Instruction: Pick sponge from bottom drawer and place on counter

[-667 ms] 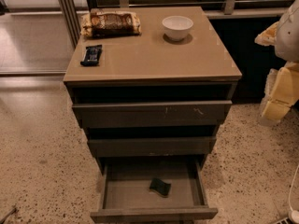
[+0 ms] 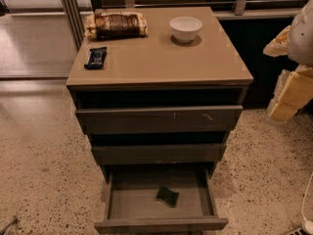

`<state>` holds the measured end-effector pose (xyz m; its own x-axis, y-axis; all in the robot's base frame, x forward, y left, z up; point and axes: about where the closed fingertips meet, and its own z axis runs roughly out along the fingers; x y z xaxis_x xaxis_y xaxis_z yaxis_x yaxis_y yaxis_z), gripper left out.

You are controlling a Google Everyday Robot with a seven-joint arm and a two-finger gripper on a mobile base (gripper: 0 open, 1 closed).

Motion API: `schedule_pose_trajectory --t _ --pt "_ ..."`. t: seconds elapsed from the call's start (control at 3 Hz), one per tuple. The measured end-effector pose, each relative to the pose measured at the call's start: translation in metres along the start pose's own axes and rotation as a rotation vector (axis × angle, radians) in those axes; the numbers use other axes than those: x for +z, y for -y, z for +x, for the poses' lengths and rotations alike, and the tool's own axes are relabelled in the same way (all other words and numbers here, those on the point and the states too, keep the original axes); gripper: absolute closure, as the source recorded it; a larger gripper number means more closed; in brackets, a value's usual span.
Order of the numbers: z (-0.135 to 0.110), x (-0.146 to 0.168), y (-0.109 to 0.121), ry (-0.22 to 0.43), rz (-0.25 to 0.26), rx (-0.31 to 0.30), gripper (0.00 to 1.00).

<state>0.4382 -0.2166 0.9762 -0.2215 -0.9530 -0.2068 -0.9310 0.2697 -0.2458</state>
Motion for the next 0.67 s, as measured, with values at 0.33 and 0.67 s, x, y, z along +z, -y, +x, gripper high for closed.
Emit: schedule_pose_trajectory --t 0.33,0.67 --pt "0.004 0.017 -0.004 0.019 -0.001 0.019 0.42" --pt "0.013 0.053 -0.012 0.058 -0.016 0.066 0.65"
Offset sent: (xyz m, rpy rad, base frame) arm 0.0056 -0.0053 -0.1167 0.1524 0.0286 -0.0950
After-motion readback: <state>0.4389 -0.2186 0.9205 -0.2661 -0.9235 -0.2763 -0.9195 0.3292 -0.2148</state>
